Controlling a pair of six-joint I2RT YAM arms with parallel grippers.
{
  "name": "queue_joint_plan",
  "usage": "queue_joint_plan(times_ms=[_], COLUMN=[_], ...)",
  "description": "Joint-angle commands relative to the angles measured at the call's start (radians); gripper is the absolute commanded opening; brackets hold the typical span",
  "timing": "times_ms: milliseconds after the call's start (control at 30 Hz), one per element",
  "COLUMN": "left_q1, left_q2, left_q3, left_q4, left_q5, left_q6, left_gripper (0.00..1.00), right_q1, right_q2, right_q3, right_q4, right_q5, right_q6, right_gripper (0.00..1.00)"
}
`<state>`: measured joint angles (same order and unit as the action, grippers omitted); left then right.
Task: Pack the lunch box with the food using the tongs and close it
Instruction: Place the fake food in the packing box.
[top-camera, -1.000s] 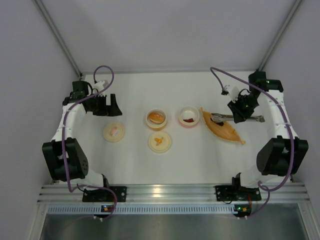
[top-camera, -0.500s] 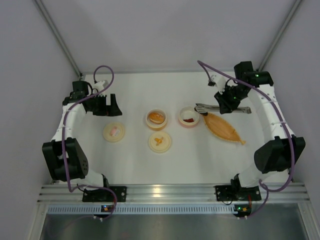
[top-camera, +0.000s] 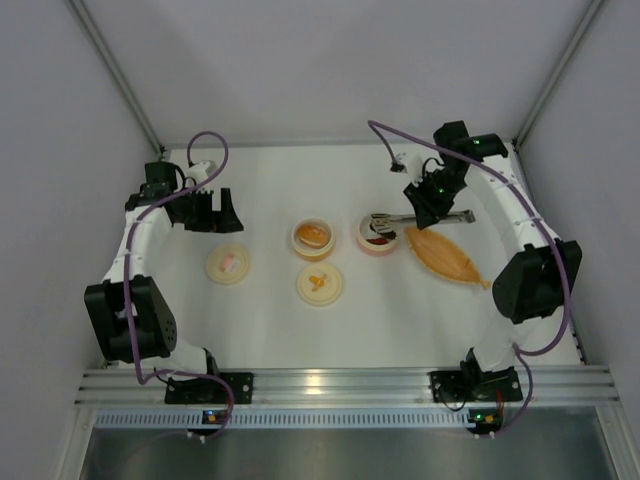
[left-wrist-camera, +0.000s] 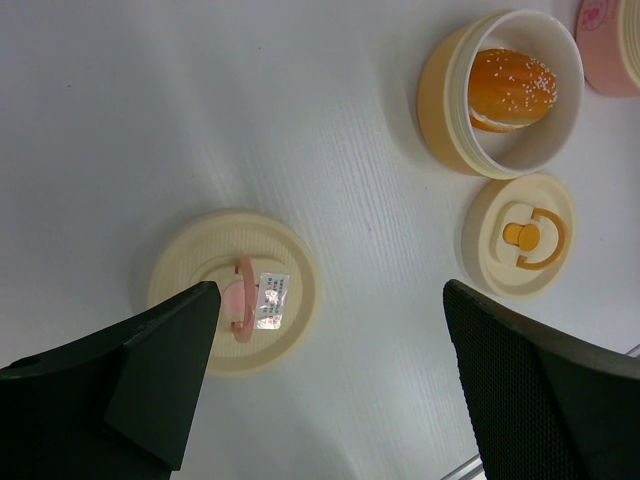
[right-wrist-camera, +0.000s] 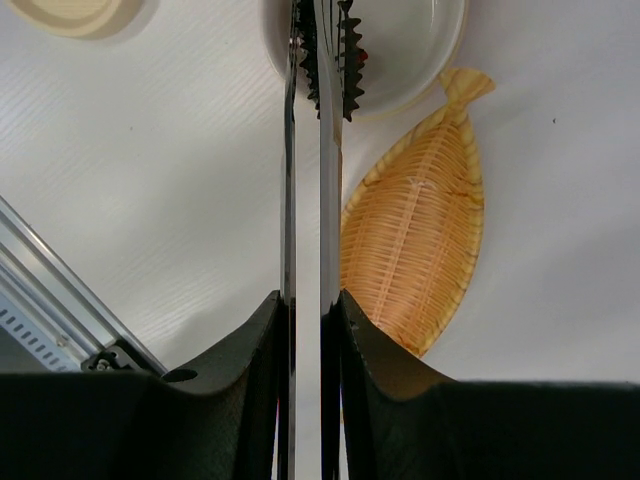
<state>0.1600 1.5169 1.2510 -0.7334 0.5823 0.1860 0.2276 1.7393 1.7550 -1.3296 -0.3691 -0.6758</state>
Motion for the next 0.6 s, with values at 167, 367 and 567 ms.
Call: queue_joint_plan(times_ms=[167,367,567], left_q1=[0.000,0.001,0.001], left_q2=[0.017,0.023,0.026], left_q3=[-0.004,-0.007,-0.012], left_q4=[0.034,0.037,0.037], left_q5=[0.004,-0.002,-0.004], left_q6=[0.020,0.027,0.029], left_gripper=[0.98,0.98,0.98], right_q1=[0.030,0.032,0.030], right_q2=[0.063,0.088,0.104], right_q3=[0.095,0.084,0.058], right_q4=[-0.003,0.032,0.081], right_q5=[-0.010,0.012,0.022], right_q6=[0.036,0.030,0.027], right_gripper=[0.06,0.06,0.06])
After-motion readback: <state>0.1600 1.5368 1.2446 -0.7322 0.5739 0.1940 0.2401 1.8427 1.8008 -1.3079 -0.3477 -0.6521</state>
